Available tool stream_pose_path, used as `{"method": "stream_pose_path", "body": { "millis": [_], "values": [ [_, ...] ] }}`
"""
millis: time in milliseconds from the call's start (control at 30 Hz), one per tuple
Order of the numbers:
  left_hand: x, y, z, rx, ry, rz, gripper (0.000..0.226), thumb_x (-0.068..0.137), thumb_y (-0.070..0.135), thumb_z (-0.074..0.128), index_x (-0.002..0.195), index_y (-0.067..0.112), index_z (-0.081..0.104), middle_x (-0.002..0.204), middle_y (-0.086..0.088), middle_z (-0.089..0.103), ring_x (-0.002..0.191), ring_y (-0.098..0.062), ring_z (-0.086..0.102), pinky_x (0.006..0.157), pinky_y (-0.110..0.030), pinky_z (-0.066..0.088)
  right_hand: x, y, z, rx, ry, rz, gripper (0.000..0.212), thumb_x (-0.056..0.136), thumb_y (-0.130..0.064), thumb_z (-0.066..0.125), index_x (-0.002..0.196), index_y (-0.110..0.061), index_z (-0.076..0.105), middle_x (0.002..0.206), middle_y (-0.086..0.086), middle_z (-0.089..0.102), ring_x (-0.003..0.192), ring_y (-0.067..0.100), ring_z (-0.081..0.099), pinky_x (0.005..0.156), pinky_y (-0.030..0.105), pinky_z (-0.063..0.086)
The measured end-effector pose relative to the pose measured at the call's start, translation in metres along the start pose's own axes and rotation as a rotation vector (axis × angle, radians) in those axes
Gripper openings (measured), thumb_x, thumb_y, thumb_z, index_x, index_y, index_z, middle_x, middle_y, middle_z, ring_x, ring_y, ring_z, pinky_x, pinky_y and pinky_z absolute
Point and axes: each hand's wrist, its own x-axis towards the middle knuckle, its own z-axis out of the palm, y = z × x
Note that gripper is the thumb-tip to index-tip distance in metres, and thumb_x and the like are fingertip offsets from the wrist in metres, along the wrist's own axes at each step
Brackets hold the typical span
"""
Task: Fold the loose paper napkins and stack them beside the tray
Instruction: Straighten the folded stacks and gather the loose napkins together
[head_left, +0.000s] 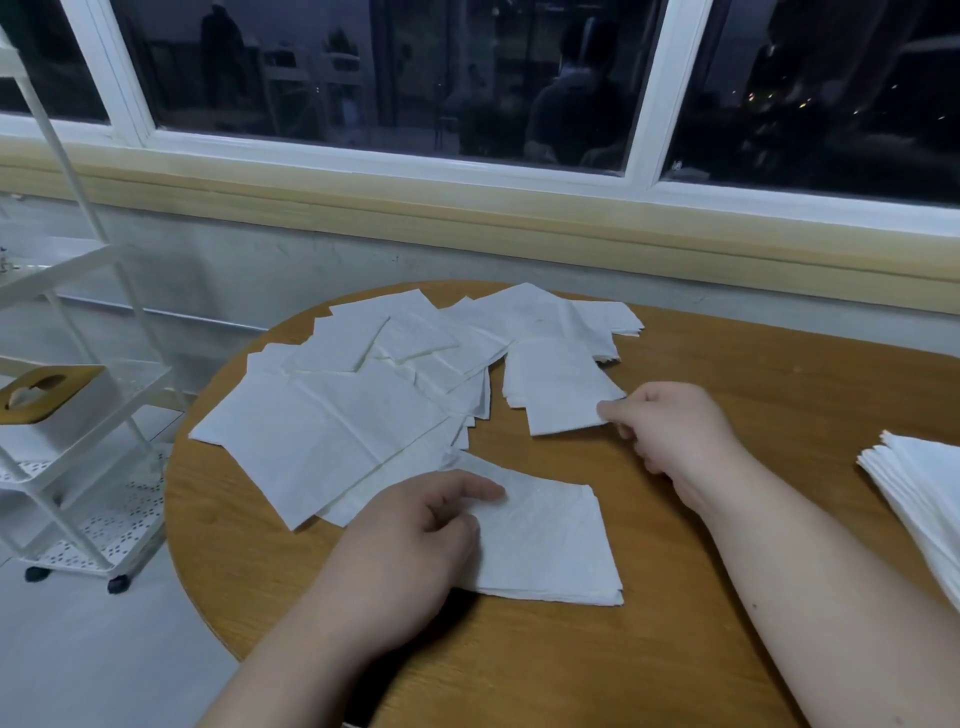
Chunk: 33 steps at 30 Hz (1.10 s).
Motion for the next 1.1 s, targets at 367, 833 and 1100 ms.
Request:
{"method": "stream_pose_path", "body": {
  "millis": [367, 833, 1100],
  "values": [
    [-0.007, 0.01, 0.005, 0.064, 0.018, 0.006, 0.039, 0.09, 0.011, 0.054, 0.094, 0.045, 0.072, 0.059, 0.002, 0.056, 0.05, -0.007, 0.048, 0.05, -0.016, 0.038, -0.07, 0.038, -0.071, -0.082, -0.007, 0.112, 0.013, 0.085, -0.019, 0.064, 0.083, -0.007, 0.068, 0.059, 0.01, 0.064, 0.053, 0.022, 0.051, 0.055, 0.036, 0.041],
    [-0.006, 0.011, 0.013, 0.028, -0.008, 0.007, 0.038, 0.09, 0.013, 0.058, 0.098, 0.047, 0.072, 0.049, 0.013, 0.045, 0.047, -0.004, 0.043, 0.053, -0.023, 0.035, -0.057, 0.048, -0.057, -0.322, 0.192, -0.1, 0.034, 0.09, -0.01, 0.052, 0.113, -0.03, 0.068, 0.119, -0.007, 0.067, 0.068, 0.006, 0.057, 0.054, 0.024, 0.041],
    [-0.004, 0.006, 0.01, 0.01, -0.025, 0.051, 0.02, 0.093, 0.043, 0.061, 0.108, 0.054, 0.068, 0.109, 0.029, 0.066, 0.102, 0.012, 0.057, 0.086, -0.017, 0.04, -0.059, 0.049, -0.052, 0.033, 0.261, -0.18, 0.025, 0.095, -0.007, 0.061, 0.085, -0.027, 0.073, 0.084, -0.014, 0.069, 0.076, 0.022, 0.064, 0.06, 0.032, 0.047]
  ]
}}
